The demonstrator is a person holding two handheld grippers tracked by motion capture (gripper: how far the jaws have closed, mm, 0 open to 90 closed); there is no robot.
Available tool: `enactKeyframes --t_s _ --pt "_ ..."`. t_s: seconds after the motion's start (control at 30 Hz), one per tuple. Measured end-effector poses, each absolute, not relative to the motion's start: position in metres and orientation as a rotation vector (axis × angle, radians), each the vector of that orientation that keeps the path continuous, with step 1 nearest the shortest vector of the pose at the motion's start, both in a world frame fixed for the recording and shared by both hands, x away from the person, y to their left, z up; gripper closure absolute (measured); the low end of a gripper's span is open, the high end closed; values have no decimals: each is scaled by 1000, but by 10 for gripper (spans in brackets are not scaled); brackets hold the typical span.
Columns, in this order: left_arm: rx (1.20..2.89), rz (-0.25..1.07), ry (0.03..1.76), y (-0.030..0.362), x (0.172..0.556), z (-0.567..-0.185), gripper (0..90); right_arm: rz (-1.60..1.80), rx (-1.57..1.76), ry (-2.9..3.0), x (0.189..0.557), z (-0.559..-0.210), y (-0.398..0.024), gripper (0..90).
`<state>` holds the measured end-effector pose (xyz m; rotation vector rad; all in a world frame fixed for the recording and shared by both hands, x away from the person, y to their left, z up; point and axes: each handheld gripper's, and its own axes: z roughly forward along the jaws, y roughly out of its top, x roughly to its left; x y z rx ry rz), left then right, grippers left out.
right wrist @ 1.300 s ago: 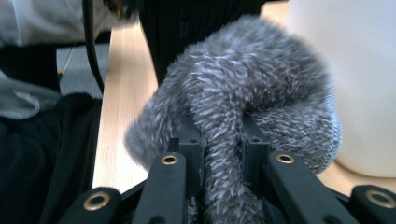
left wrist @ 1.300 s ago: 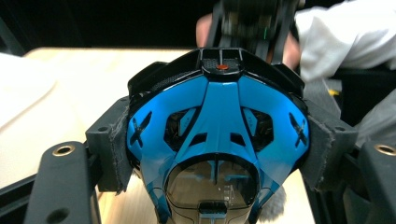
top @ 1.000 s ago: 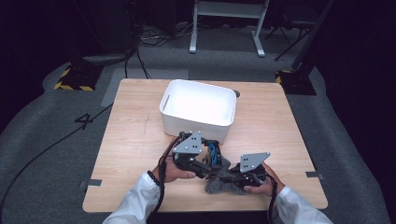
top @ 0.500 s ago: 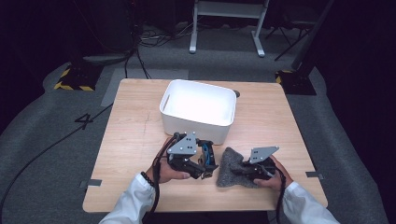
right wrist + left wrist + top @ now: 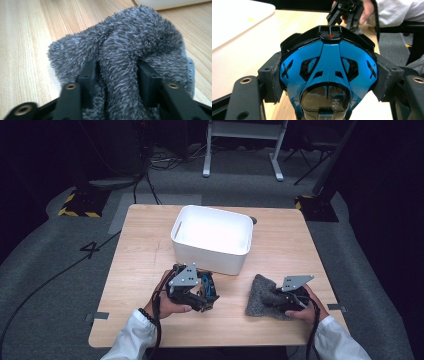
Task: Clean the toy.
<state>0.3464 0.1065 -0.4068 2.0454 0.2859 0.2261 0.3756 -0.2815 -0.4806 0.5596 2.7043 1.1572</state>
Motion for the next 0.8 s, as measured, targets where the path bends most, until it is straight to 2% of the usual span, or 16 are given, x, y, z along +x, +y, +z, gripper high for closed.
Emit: enactKeyframes --t_s 0.1,0.17,0.23,0.4,0.8 --pt "2054 227 311 111 349 -410 257 1144 596 2699 378 -482 -284 427" --pt "2065 238 328 114 351 -411 257 1123 627 2674 380 -481 -287 348" --pt "2073 231 340 116 354 -413 257 1127 655 2658 381 -481 -290 327" --pt "2129 205 350 109 360 -419 257 1110 652 2653 381 -480 -289 319" --pt "2231 153 297 64 369 -426 256 1116 628 2664 380 -481 -284 325"
